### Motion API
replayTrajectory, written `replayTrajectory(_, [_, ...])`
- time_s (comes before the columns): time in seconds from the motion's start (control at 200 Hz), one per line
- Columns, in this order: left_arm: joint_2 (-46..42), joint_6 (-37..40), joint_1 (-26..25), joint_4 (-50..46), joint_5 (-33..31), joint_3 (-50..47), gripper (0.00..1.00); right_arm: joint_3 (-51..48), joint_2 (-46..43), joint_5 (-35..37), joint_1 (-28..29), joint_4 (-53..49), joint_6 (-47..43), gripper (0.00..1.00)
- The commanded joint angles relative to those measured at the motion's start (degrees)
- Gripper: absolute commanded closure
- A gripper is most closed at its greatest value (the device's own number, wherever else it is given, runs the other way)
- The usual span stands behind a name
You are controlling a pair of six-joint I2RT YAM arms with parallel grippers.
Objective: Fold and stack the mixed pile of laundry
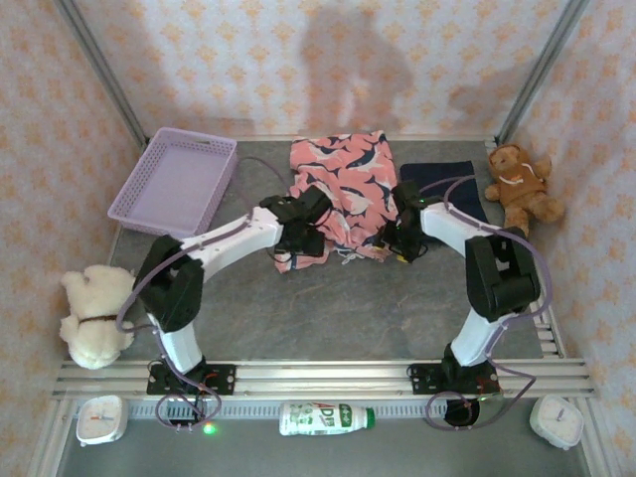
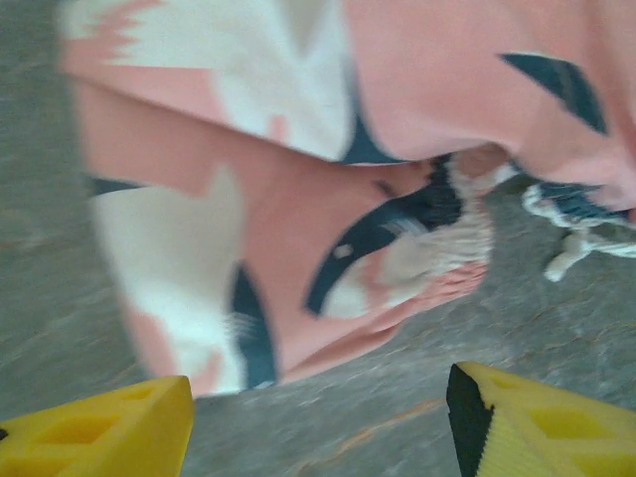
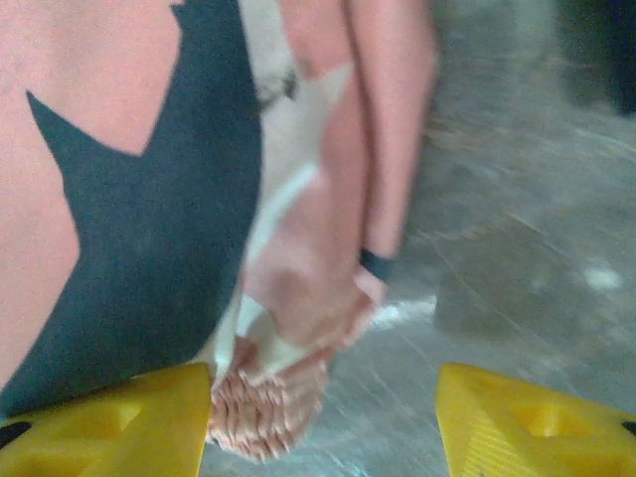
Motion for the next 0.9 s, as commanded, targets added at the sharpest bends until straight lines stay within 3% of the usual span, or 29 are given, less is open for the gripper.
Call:
replayTrajectory(0.0, [6.59,-1.75,-1.19,5.44,0.5,2.53,0.3,0.28,2.59,-2.99,0.23,6.25,2.38,0.39])
replayTrajectory(0.1, [13.11,-3.06,-1.37,6.17,2.16,4.8,0.31,-0.33,3.99,-1.28,0.18,6.4,3.41,0.44])
replayTrajectory(0.175, [17.66,-3.02,-1.36,4.9,2.73,6.44,0.36,-0.79,4.33,0.9,0.14,5.8,3.74,0.63])
replayTrajectory(0.265, [19.48,-3.15,-1.27,1.76,0.61,7.31,0.71,-1.08,4.5,1.82,0.18,5.4,3.92,0.86])
replayTrajectory(0.335, [17.73,-2.53,-1.21,0.44,-1.12,7.21,0.9,-0.33,4.54,1.43,0.13,5.07,3.83,1.0])
replayTrajectory(0.395, [15.38,-1.16,-0.9,-1.32,-2.89,8.05,1.0,1.29,4.17,2.03,0.14,3.99,3.37,1.0])
replayTrajectory(0.535, [9.18,4.41,1.44,-7.75,-7.02,14.77,1.0,11.32,4.44,3.78,-0.39,-2.21,1.0,1.0])
replayTrajectory(0.635, [6.92,9.72,5.48,-12.56,-5.84,24.29,1.0,23.69,5.88,1.95,-1.68,-7.07,-0.34,1.0])
replayTrajectory(0.786, [8.19,15.23,12.51,-19.54,-2.53,47.27,1.0,53.67,12.12,-3.21,-4.63,-16.1,-1.27,1.0])
replayTrajectory(0.896, [9.34,16.53,15.83,-20.91,3.64,63.74,1.0,78.36,17.42,-7.04,-6.26,-21.93,-0.47,1.0])
